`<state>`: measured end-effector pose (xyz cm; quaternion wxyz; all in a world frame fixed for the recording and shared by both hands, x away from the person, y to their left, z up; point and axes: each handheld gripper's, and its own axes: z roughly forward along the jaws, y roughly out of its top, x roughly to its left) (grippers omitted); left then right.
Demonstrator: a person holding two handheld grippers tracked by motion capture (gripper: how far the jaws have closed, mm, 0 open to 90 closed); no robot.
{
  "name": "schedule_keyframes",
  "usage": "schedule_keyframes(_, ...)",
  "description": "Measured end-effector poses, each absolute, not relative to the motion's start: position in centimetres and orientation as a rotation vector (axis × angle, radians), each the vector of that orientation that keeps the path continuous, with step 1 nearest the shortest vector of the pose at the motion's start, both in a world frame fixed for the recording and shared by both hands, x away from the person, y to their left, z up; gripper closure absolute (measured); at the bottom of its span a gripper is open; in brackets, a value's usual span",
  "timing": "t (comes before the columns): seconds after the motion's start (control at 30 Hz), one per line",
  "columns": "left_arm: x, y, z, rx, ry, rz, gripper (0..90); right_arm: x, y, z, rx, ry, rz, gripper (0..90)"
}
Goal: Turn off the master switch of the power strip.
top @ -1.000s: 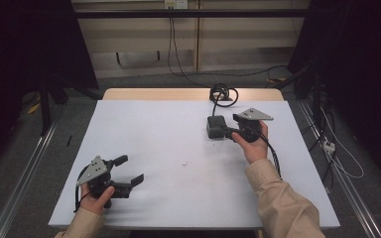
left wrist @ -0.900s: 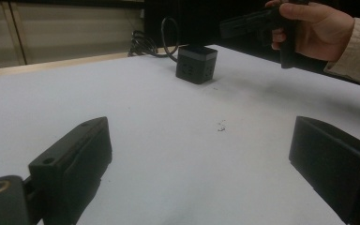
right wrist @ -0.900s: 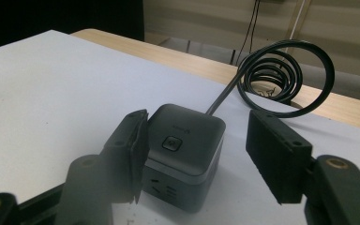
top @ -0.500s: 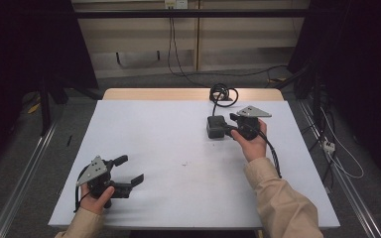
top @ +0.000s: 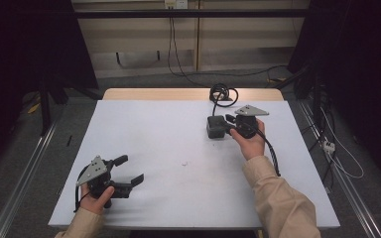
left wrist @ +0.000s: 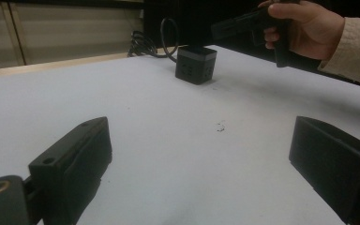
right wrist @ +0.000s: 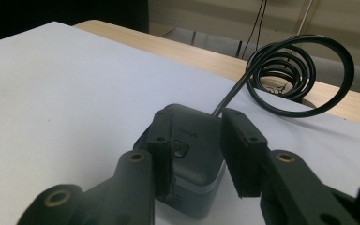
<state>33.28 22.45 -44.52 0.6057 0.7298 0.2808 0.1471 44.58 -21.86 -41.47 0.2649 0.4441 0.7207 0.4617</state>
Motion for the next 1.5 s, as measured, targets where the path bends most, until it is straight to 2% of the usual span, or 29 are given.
schedule_keyframes(0.93, 33.3, 22.3, -44.6, 1.690, 0.654, 0.329, 5.8, 45.7, -21.1, -41.9, 1.228, 2.006, 1.275, 88.5)
schedule_keyframes(1.5, 33.4, 22.3, -44.6, 1.694, 0.650, 0.329, 5.8, 46.1, -21.1, -42.4, 1.226, 2.017, 1.278, 90.0)
